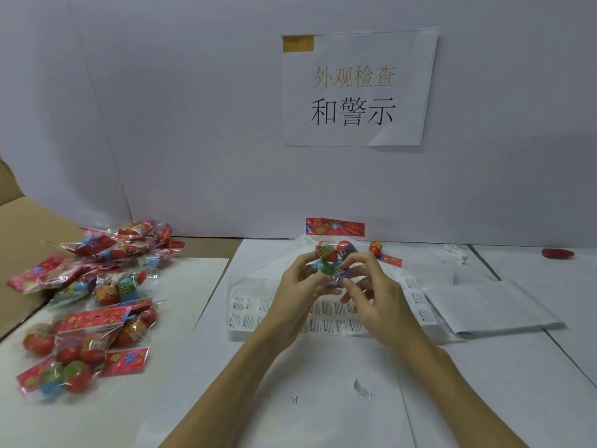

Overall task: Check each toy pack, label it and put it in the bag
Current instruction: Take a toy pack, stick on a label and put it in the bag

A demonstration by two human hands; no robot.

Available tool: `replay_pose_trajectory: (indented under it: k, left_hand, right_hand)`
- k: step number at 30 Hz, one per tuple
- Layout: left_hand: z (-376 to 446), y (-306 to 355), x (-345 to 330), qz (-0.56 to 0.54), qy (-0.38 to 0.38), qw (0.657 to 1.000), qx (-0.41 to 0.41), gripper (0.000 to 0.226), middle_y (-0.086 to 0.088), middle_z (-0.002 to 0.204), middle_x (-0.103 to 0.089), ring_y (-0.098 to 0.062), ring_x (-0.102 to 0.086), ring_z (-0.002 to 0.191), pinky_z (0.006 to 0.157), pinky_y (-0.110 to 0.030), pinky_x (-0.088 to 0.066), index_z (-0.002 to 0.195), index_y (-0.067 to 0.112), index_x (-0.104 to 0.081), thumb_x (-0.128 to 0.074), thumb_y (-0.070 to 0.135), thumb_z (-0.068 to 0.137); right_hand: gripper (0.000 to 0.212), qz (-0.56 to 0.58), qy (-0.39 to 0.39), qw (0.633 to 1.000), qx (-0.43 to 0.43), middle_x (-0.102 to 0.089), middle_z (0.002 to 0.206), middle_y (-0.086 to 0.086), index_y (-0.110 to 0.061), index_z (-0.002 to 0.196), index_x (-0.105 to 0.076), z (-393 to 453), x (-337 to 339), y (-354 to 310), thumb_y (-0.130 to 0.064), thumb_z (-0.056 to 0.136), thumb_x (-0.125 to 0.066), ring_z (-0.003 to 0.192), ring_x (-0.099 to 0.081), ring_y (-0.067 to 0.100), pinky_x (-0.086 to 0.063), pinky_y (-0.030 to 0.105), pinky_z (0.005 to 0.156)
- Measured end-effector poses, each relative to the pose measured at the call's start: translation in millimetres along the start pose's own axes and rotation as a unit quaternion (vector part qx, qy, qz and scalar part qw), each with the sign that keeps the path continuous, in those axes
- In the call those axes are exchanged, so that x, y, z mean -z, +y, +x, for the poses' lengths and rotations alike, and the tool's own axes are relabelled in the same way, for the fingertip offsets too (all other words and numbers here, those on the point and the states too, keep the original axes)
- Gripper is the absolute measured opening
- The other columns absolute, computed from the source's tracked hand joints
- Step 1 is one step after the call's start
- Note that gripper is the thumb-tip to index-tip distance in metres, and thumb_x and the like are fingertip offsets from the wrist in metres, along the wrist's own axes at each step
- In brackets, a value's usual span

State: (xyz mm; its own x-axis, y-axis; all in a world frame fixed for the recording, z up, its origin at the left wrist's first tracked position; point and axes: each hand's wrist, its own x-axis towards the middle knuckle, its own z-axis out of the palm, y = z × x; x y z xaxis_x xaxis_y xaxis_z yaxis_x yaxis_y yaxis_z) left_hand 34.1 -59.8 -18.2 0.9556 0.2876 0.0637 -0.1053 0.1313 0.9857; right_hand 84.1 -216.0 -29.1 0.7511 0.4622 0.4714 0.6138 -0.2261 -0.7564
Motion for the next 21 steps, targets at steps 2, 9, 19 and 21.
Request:
replay_pose_trajectory:
  k: [2,9,19,21]
  left_hand:
    - [1,-1,0,-0.009,0.001,1.000,0.000,0.031,0.004,0.112,-0.076,-0.020,-0.076,0.100,0.078,-0.026,-0.061,0.122,0.029,-0.064,-0.064,0.007,0.100]
    - [1,0,1,-0.031,0.018,0.999,-0.002,0.021,0.001,0.111,-0.078,-0.024,-0.077,0.100,0.079,-0.030,-0.062,0.124,0.024,-0.066,-0.061,0.022,0.104]
    - [-9,2,-5,0.127,-0.009,0.987,-0.098,0.036,0.015,0.136,-0.053,-0.002,-0.057,0.126,0.105,-0.026,-0.048,0.115,0.059,-0.062,-0.043,0.078,0.092]
    - [-11,7,-7,0.070,-0.042,0.995,-0.054,0.048,0.010,0.134,-0.053,-0.001,-0.062,0.118,0.098,-0.028,-0.053,0.109,0.063,-0.066,-0.043,0.093,0.079]
  right_hand:
    - [0.030,-0.003,0.000,1.000,-0.003,-0.068,0.110,-0.009,-0.035,0.120,-0.050,0,0,1,-0.017,0.101,-0.065,0.076,-0.075,0.009,-0.059,0.020,0.061]
    - [0.040,0.015,0.005,1.000,-0.014,-0.071,0.114,-0.005,-0.042,0.126,-0.045,1,-3,4,-0.021,0.099,-0.067,0.078,-0.075,0.009,-0.060,0.022,0.062]
    - [0.065,-0.082,0.049,0.990,0.107,-0.054,0.119,-0.012,-0.040,0.150,-0.041,-4,-7,-2,-0.046,0.093,-0.072,0.104,-0.059,0.011,-0.052,0.019,0.088]
    - [0.063,-0.129,0.032,0.980,0.149,-0.046,0.126,-0.007,-0.038,0.152,-0.044,-6,-9,-5,-0.048,0.095,-0.067,0.112,-0.052,0.012,-0.050,0.019,0.094]
